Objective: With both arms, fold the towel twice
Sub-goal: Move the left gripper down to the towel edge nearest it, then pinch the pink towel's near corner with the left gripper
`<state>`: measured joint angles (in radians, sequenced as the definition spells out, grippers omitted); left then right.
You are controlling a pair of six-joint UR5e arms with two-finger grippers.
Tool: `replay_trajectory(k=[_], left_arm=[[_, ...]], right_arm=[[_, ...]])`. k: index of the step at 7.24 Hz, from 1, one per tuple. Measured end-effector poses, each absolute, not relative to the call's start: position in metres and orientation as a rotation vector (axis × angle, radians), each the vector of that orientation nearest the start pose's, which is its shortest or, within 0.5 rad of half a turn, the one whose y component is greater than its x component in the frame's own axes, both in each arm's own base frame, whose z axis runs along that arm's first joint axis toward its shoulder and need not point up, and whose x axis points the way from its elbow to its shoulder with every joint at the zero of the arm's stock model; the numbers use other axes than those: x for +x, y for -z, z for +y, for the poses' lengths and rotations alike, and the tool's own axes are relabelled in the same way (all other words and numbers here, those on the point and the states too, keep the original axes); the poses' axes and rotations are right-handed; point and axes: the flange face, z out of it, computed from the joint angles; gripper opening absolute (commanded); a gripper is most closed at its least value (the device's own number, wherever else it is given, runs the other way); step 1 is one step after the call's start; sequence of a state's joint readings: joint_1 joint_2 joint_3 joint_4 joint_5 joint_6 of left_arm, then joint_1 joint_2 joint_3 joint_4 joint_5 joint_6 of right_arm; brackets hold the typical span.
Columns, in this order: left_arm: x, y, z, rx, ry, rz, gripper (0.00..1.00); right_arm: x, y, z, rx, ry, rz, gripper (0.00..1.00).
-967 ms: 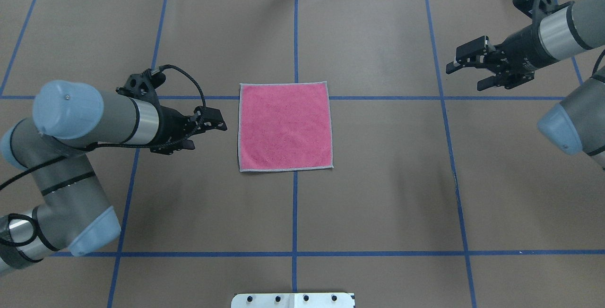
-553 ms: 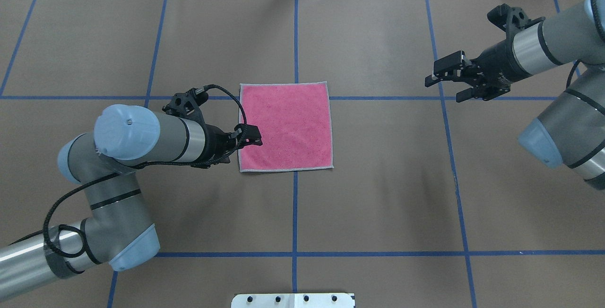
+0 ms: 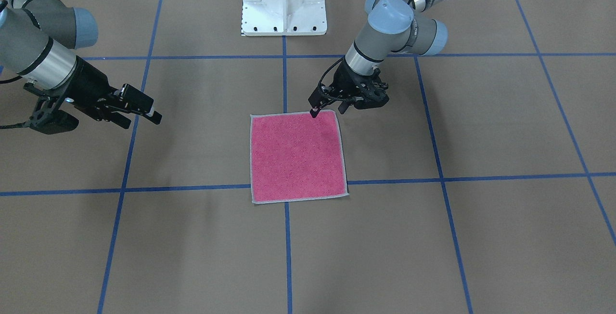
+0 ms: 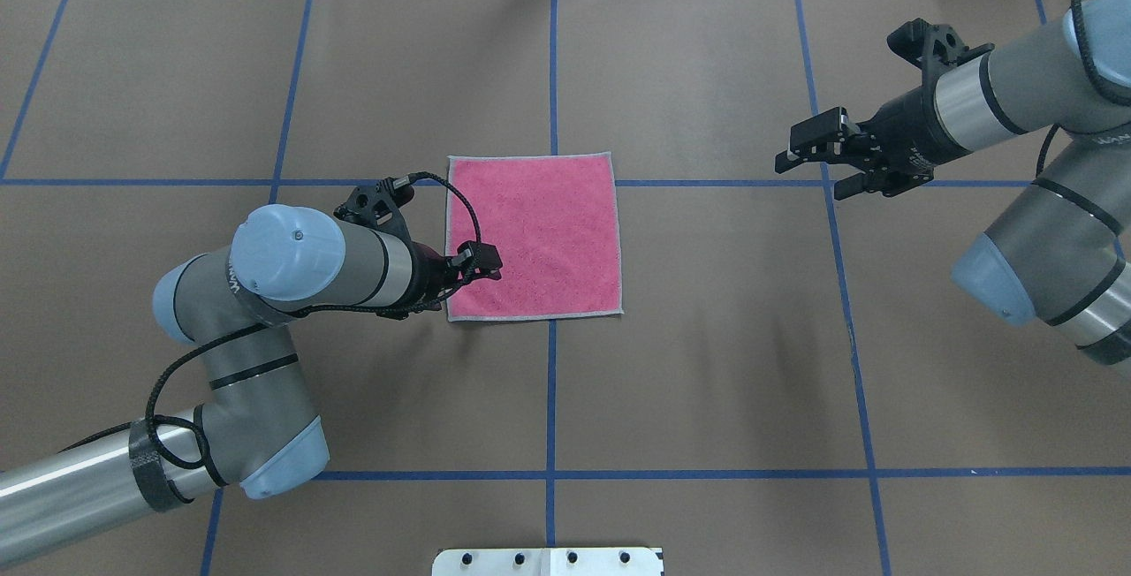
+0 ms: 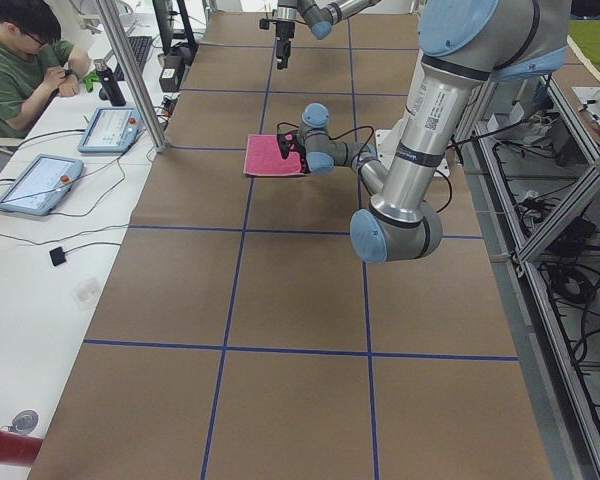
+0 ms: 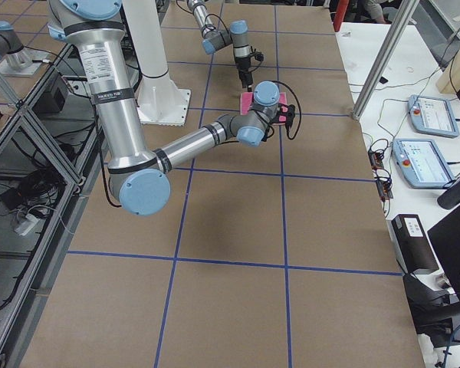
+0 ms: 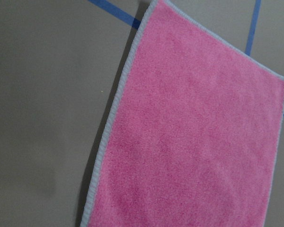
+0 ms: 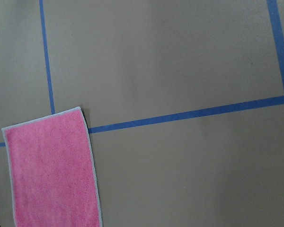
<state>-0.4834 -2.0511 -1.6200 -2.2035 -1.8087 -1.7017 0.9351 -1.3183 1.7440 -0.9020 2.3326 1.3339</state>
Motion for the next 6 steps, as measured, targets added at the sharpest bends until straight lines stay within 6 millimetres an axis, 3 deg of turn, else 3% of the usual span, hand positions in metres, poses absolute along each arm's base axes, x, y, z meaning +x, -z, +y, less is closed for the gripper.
replay_trajectory(k=[6], left_arm=[[0.5455,-0.2985,-0.4011,-0.013,0.393,1.163,0.83]], right_arm=[[-0.2899,-0.3559,-0.5007,-0.008,-0.208,-1.235,1.00]])
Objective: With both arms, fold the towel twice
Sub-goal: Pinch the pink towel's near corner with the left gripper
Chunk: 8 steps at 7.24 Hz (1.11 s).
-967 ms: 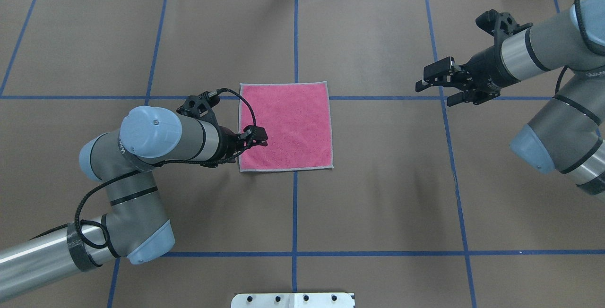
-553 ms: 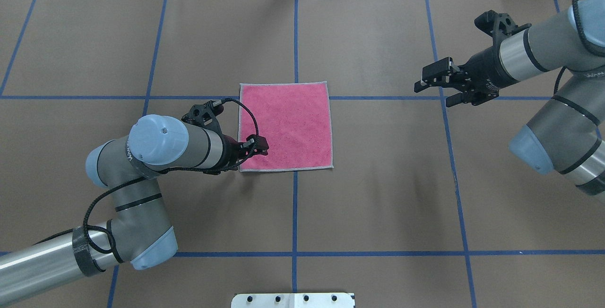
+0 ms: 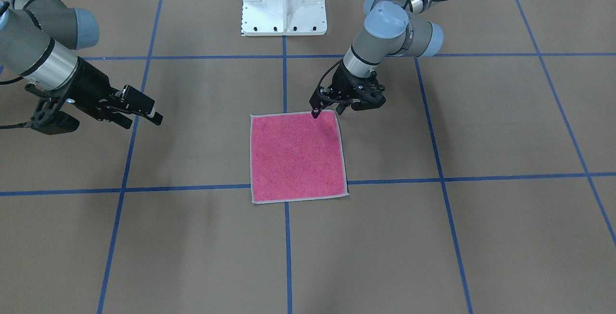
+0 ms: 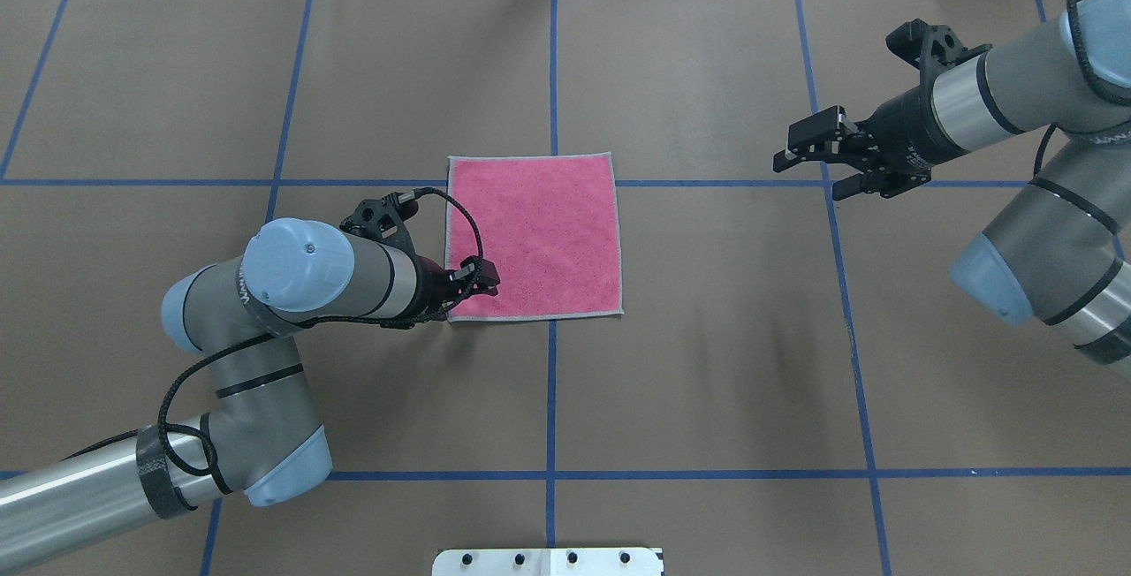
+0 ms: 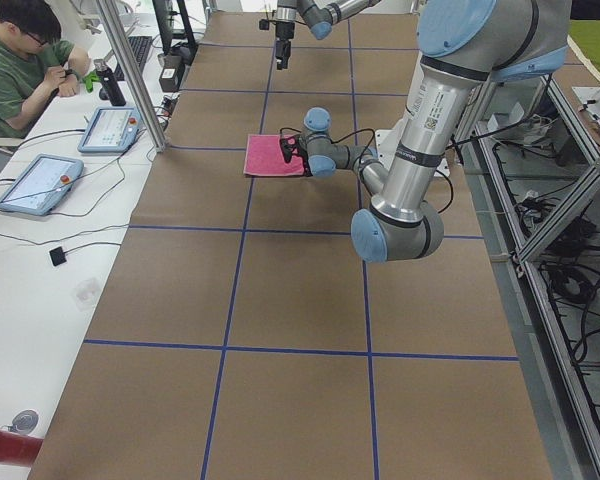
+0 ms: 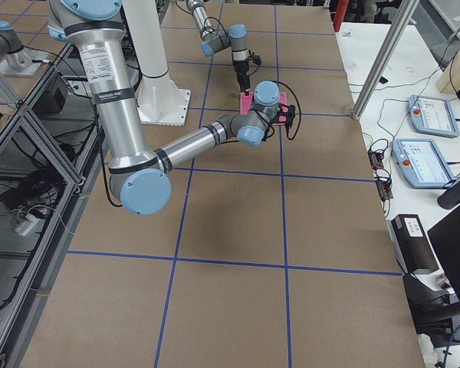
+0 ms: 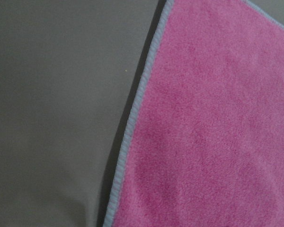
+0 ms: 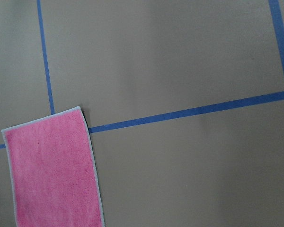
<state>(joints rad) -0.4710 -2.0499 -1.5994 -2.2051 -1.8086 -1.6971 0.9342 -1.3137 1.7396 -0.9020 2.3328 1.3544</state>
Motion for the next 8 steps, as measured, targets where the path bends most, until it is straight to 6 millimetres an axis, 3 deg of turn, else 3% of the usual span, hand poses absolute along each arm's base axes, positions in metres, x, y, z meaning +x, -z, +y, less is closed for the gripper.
replay_trajectory(k=[3,6,7,8], left_arm=[[0.5484,-0.3051,-0.4023,-0.017,0.395,1.152,0.74],[0.5492,-0.3056,-0.4027,-0.018,0.395,1.151,0.38],[0.5493,-0.3056,-0.4024,-0.018,0.395,1.151,0.32],[0.5488,-0.3048,-0.4018,-0.019,0.393,1.153,0.32]], right_arm=[[-0.2899,-0.3554,-0.5007,-0.007,-0.207,-1.236,1.00],[-0.2899,-0.3554,-0.5007,-0.008,-0.208,-1.236,1.00],[-0.2899,-0.3552,-0.5006,-0.008,-0.208,-1.236,1.00],[-0.2898,-0.3550,-0.5005,-0.008,-0.208,-1.237,1.00]])
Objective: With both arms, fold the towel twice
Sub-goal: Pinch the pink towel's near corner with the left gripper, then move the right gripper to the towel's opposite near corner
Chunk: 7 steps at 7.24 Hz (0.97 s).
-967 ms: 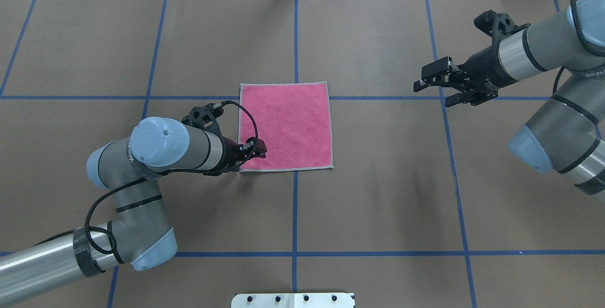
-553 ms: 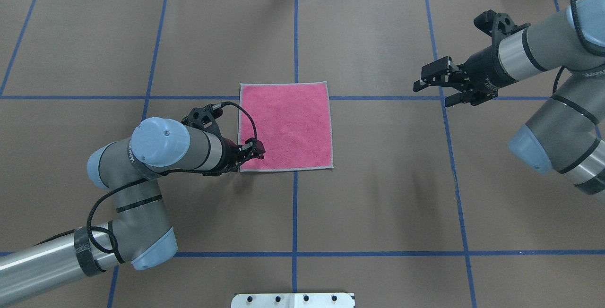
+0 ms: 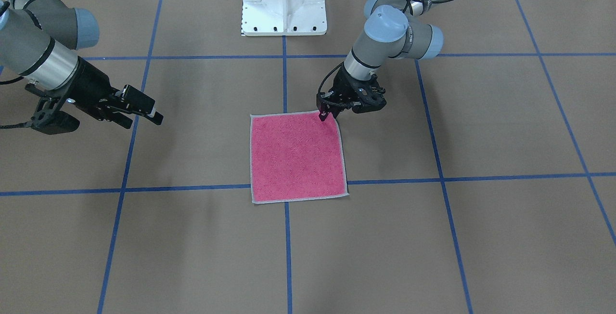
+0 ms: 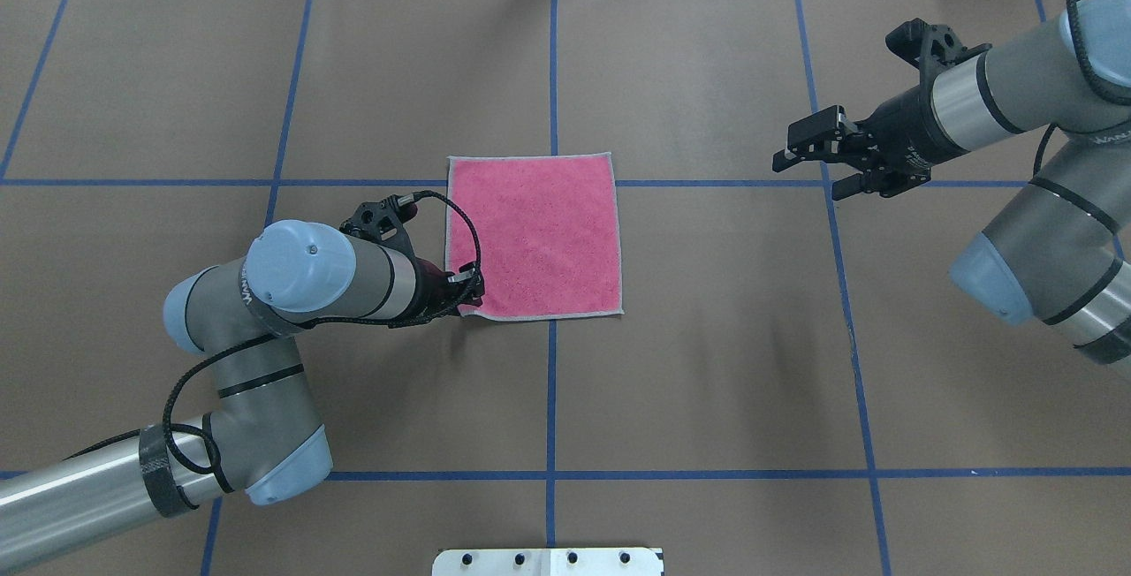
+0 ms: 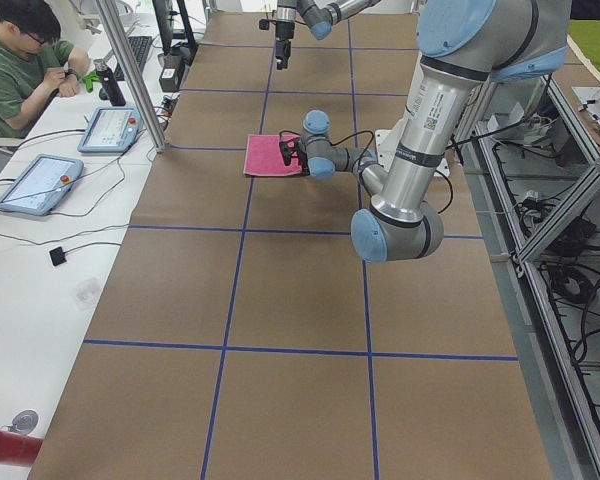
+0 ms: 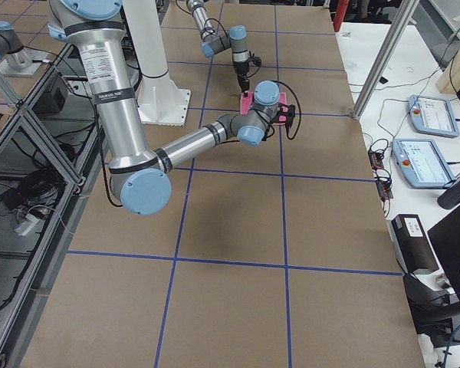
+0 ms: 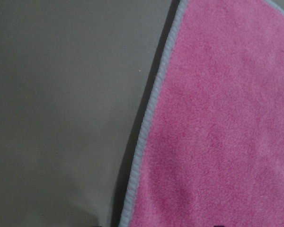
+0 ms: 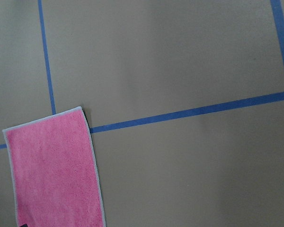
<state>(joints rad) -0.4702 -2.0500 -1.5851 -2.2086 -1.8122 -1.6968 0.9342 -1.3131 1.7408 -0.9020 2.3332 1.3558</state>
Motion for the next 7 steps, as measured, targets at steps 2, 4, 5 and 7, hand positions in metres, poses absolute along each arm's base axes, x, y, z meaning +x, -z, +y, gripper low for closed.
replay_trajectory(k=[2,4,5,7], left_arm=[[0.547,-0.301,-0.401,-0.021,0.389,1.160,0.26],[0.547,-0.300,-0.401,-0.022,0.389,1.161,0.00],[0.547,-0.300,-0.401,-0.022,0.389,1.162,0.00],[0.548,-0.296,-0.400,-0.022,0.387,1.165,0.00]], right_arm=[[-0.290,-0.355,-0.501,-0.008,-0.208,-1.237,1.00],[-0.291,-0.355,-0.500,-0.009,-0.207,-1.236,0.99],[-0.295,-0.354,-0.499,-0.011,-0.199,-1.237,0.99],[-0.330,-0.333,-0.492,-0.022,-0.139,-1.257,0.99]])
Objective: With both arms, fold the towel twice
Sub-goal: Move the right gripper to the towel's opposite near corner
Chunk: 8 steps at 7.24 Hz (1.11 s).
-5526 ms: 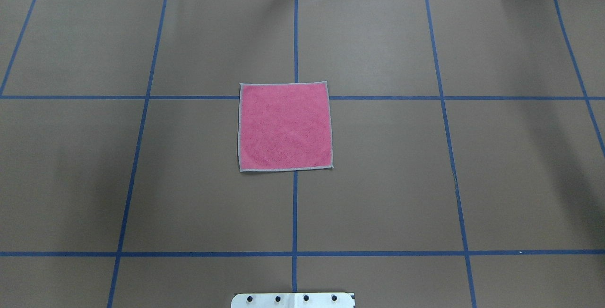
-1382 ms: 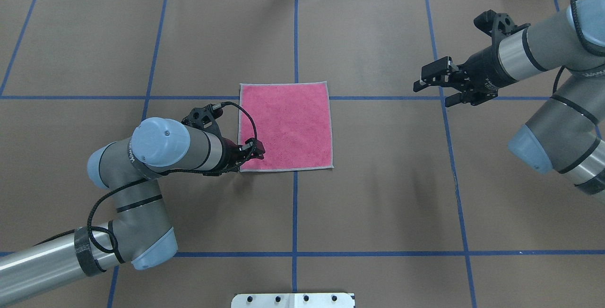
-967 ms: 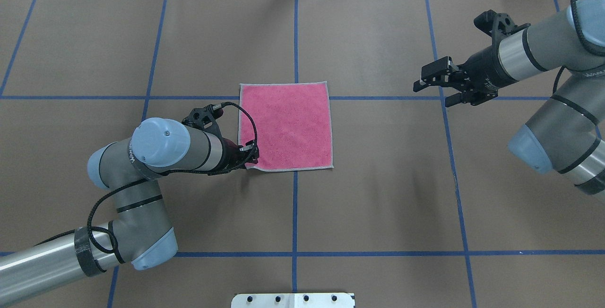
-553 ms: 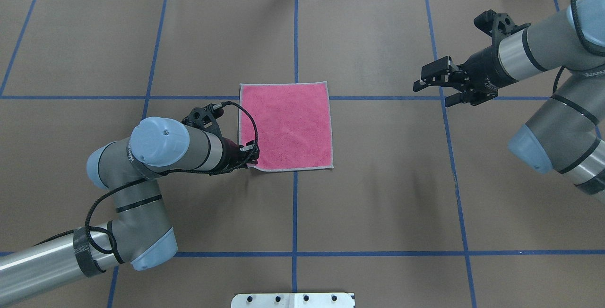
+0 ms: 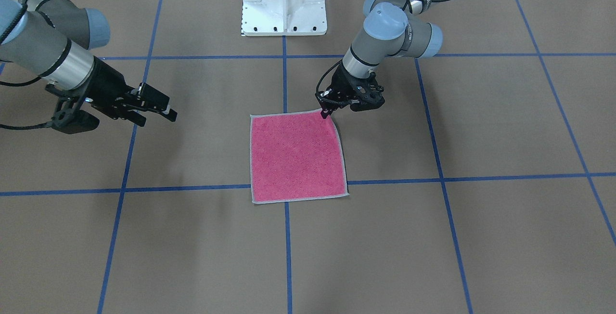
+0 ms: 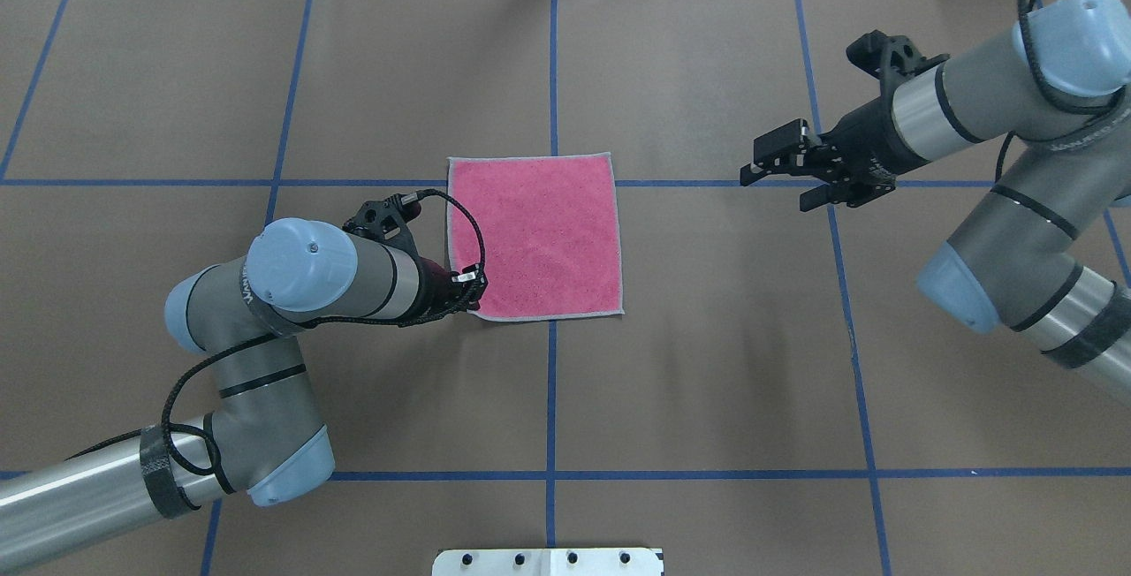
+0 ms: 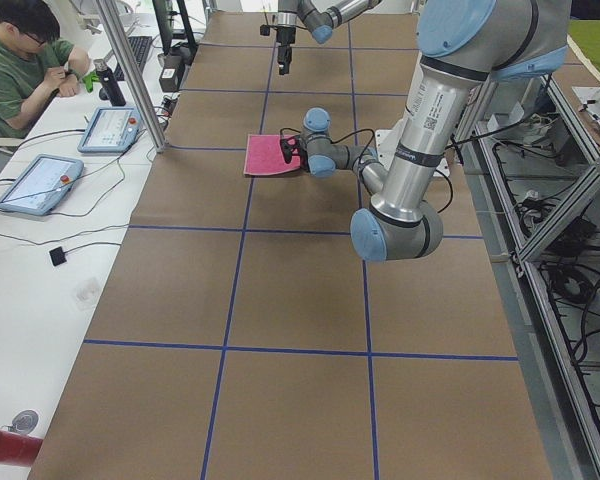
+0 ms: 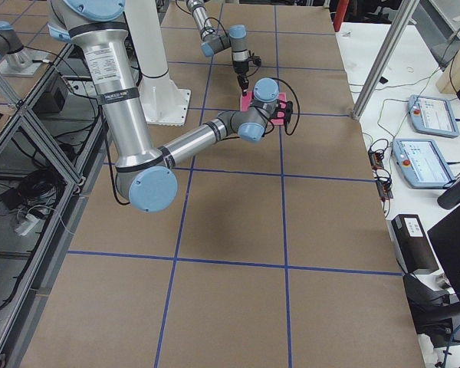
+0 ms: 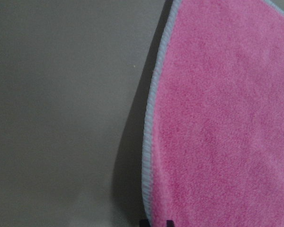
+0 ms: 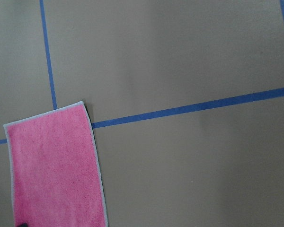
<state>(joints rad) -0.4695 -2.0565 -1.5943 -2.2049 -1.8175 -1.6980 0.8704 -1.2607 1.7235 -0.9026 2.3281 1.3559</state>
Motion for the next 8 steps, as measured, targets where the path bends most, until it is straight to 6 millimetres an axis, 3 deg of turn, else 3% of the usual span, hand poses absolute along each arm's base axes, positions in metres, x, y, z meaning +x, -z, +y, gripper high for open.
replay_trajectory(k=[3,6,8], left_arm=[[0.549,-0.293,-0.401,-0.021,0.387,1.170,0.00],[0.550,-0.287,-0.401,-0.019,0.386,1.178,0.00],[0.550,-0.286,-0.401,-0.018,0.384,1.180,0.00]], right_arm=[[-0.395,-0.309,-0.473,-0.001,-0.095,-1.256,0.99],[-0.474,-0.284,-0.461,0.037,-0.179,-1.235,0.99],[-0.505,-0.280,-0.443,0.062,-0.195,-1.224,0.99]])
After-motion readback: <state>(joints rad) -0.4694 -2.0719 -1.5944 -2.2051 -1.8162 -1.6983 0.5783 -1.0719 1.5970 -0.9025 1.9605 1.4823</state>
